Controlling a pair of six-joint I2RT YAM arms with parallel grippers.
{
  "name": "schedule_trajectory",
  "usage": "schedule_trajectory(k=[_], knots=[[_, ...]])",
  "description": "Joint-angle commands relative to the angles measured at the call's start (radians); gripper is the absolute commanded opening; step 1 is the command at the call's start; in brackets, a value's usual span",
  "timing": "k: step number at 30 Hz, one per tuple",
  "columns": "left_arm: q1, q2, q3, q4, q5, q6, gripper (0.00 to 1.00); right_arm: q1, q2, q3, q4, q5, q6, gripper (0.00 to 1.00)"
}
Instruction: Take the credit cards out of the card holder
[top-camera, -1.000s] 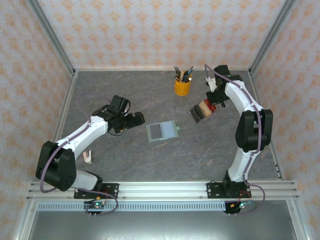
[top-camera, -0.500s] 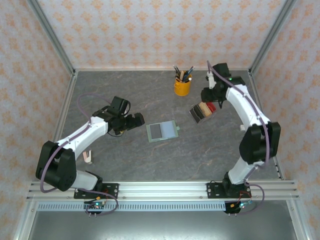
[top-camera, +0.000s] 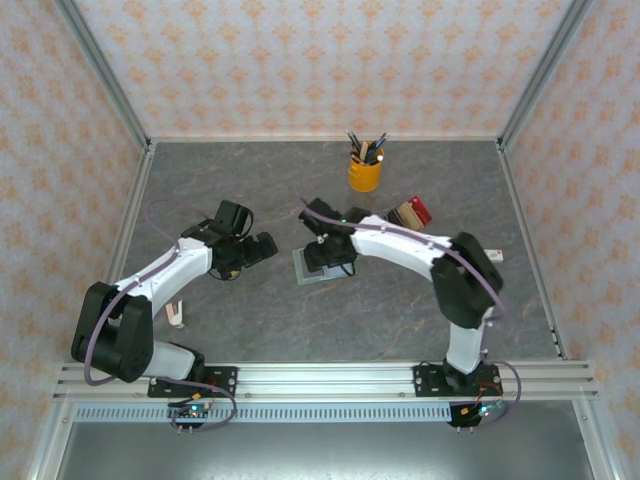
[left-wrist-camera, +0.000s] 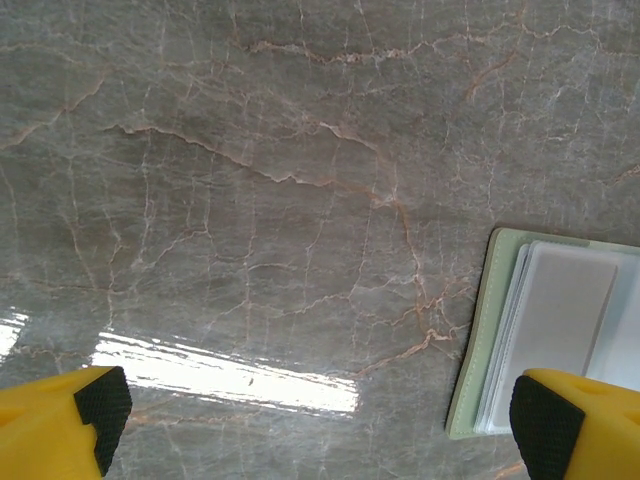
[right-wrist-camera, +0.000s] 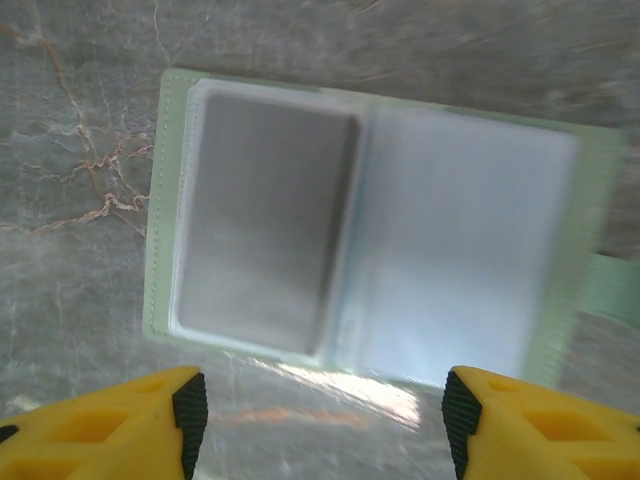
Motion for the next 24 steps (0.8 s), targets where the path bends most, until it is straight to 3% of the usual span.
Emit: schedule_trajectory(k=[1,6,11,17,24], knots=[[0.01,-0.044,-0.012,-0.007,-0.031,-0.017,1.0,-0.003,0.069,0.077,-0.018,0.069,0.05,0.66],[0.01,-0.045,-0.023,0.011,0.002,-0.015,1.0,-0.002,0.164,0.14,-0.053,0.022,0.028,0.69],[0.01,-0.033,-0.031,0.057,0.076,-0.008,1.0,-0.003,0.22,0.151,-0.078,0.059,0.015,0.68],[0.009,-0.022,-0.039,0.115,0.152,-0.005,1.0,-0.025,0.212,0.086,-0.031,0.04,0.017,0.58],[0.009,0.013,-0.051,0.203,0.239,-0.028,1.0,-0.073,0.165,-0.01,0.066,-0.065,0.037,0.42]])
